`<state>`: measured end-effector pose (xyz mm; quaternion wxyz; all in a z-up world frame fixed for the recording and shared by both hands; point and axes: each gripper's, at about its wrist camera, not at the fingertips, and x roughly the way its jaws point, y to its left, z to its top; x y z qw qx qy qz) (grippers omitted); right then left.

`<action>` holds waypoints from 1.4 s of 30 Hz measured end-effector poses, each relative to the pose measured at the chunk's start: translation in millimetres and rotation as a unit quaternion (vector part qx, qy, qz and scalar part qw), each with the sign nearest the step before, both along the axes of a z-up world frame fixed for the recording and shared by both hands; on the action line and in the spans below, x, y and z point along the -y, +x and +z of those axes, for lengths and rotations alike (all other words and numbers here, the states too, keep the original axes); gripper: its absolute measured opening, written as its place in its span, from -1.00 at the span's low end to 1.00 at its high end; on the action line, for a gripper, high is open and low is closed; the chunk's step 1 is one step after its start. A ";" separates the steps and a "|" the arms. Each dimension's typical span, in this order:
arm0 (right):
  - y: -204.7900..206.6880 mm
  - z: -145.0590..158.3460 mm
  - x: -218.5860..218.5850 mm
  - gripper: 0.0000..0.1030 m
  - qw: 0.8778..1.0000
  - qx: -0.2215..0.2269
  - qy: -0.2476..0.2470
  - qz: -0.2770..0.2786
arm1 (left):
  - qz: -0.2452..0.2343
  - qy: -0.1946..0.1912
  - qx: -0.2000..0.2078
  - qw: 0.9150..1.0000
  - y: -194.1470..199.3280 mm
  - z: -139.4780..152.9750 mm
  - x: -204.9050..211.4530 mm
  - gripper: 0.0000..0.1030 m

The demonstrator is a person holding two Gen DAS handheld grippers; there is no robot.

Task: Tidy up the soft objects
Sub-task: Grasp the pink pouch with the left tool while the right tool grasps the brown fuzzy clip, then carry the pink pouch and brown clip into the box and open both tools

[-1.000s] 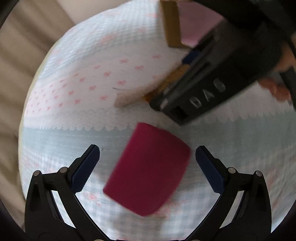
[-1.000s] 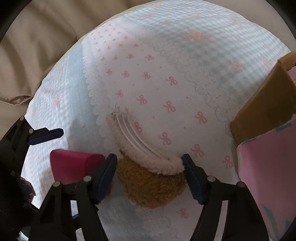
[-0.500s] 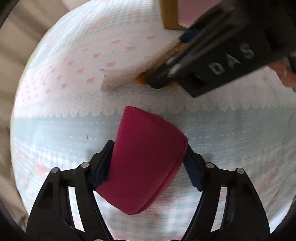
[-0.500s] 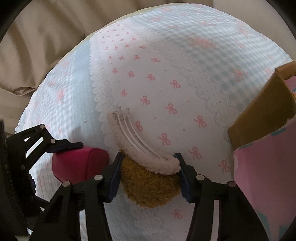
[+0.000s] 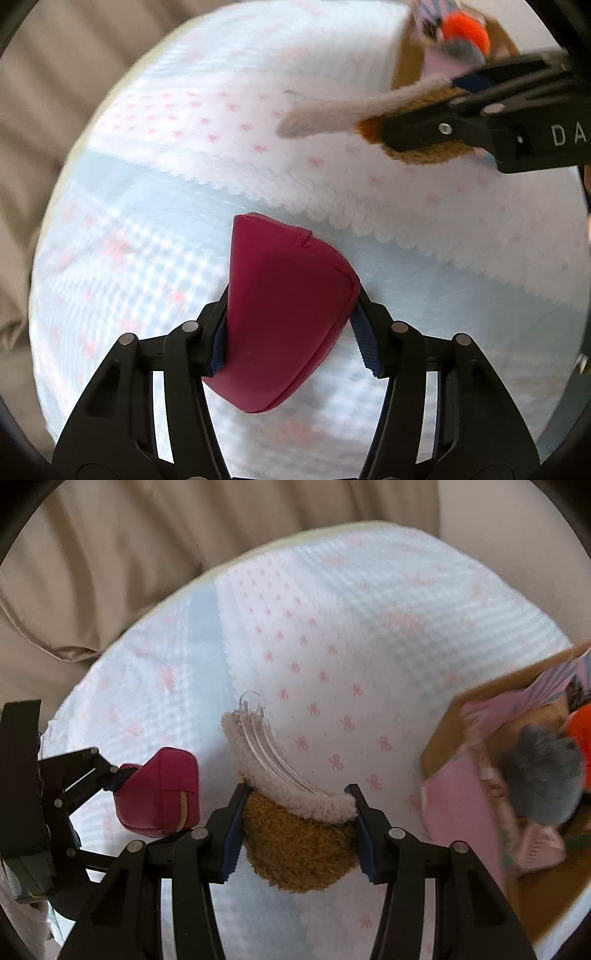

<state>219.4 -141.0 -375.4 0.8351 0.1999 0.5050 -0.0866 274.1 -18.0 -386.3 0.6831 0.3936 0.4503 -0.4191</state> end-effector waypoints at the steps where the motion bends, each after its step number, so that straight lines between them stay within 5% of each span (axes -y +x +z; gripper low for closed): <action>1: -3.6 13.6 0.4 -0.08 1.000 0.006 -0.001 0.001 | 0.014 -0.006 0.001 1.000 -1.6 13.0 -3.3 0.01; 14: -55.5 167.6 9.8 -0.08 0.997 0.065 -0.020 0.028 | 0.181 -0.116 0.036 0.976 -47.2 199.6 -11.4 0.01; 21: -97.8 222.2 27.4 -0.08 0.994 0.087 -0.030 0.054 | 0.251 -0.152 0.049 0.955 -104.2 264.9 6.8 0.01; 32: -139.0 247.1 98.3 -0.08 0.992 0.099 -0.038 0.068 | 0.314 -0.183 0.040 0.931 -143.8 265.4 53.9 0.01; 42: -150.2 228.0 210.3 -0.08 0.996 0.058 -0.049 0.037 | 0.318 -0.196 0.007 0.927 -146.5 241.4 151.9 0.01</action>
